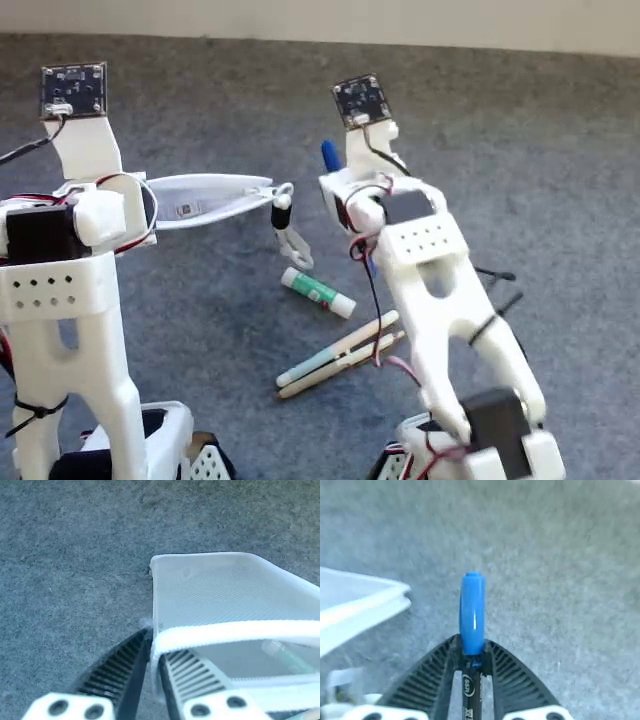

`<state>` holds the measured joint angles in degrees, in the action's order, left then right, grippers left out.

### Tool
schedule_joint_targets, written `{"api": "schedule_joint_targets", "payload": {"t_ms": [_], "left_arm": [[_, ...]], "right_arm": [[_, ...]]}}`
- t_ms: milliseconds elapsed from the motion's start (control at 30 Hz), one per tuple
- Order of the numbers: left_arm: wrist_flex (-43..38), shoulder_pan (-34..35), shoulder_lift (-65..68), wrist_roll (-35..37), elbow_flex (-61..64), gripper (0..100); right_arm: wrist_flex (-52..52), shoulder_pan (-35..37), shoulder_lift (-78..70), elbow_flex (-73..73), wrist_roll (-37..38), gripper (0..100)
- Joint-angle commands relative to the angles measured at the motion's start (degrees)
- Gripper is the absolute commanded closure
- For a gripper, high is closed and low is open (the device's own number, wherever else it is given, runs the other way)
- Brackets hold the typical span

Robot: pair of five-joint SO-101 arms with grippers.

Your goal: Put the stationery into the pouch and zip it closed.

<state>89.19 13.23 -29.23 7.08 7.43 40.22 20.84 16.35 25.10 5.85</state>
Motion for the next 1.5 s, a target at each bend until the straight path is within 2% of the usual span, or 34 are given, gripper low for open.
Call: {"api": "schedule_joint_targets", "payload": {"t_ms": [0,267,600,767,967,1300,1467], "left_arm": [[-1.5,-1.2,0.7,0.2,0.1,99],[-1.8,-1.2,0.7,0.3,0.2,99],[-1.8,-1.2,0.7,0.3,0.2,99],[-1.8,-1.2,0.7,0.3,0.0,99],[-1.8,-1.2,0.7,0.3,-0.2,99],[-1.8,-1.2,0.7,0.3,-0.1,99],[-1.8,-1.2,0.7,0.3,-0.1,99]], "right_arm": [[-6.3,-0.4,10.2,5.1,-0.6,99.3],[-28.0,-0.3,27.3,25.1,-0.6,99.3],[-28.9,7.0,39.2,30.5,-0.7,99.3],[-28.9,9.4,49.9,33.6,-6.9,99.3],[-28.9,13.9,60.4,35.7,-7.2,99.3],[-29.1,24.1,66.2,35.4,-7.1,99.2],[-41.9,25.5,65.9,36.0,-7.1,99.2]]}}
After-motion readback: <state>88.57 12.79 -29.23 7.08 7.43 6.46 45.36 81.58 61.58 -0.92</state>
